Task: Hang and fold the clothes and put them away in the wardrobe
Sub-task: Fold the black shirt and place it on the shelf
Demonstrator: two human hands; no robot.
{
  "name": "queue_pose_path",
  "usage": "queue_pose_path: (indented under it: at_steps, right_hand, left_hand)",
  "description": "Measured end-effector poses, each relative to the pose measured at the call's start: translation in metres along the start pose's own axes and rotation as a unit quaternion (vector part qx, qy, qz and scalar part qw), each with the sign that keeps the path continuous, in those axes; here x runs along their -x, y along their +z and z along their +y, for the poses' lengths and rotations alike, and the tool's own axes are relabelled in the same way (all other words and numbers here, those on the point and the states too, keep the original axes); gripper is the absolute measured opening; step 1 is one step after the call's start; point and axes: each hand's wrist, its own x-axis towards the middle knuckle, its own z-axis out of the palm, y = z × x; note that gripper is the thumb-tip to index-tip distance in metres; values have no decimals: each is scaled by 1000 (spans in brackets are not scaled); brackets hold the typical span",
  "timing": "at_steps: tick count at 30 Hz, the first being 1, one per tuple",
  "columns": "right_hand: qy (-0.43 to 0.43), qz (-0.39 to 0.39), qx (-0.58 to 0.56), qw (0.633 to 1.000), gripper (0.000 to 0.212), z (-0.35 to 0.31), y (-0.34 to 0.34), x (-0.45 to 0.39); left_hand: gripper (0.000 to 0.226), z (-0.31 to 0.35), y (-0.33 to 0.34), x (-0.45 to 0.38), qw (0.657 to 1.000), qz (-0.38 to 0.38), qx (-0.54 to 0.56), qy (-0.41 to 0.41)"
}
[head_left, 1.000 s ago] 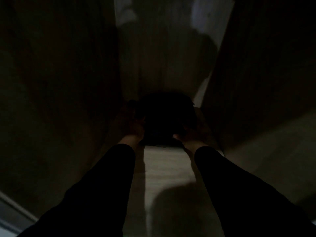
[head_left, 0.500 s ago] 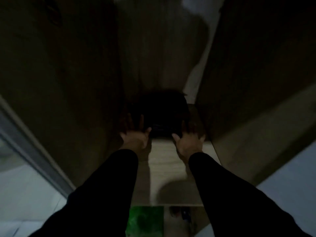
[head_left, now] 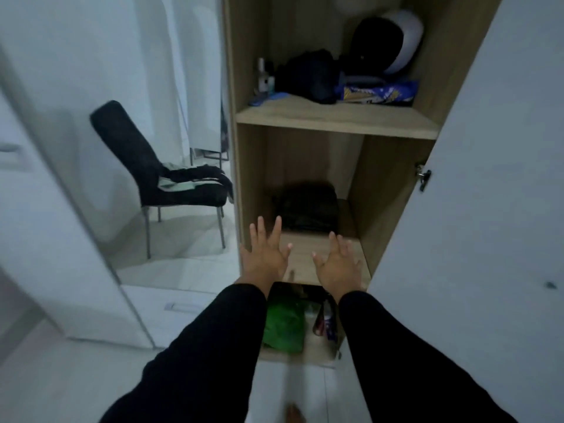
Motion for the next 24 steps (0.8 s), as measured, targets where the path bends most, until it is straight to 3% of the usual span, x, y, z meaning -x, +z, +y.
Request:
queue_pose_path:
  at_steps: [7,13,24]
  right_hand:
    - [-67,-26,-2,997,67,-60,-27,136]
    - [-178,-62,2,982,66,-113,-8,215]
    - [-372,-291,65,879,65,-169,96,405]
  left_hand:
    - [63,-48,-59,152,998,10,9,-68]
    - [63,-108,-75,265,981,49,32,-185]
    - [64,-227,-44,527,868,92,99,-477]
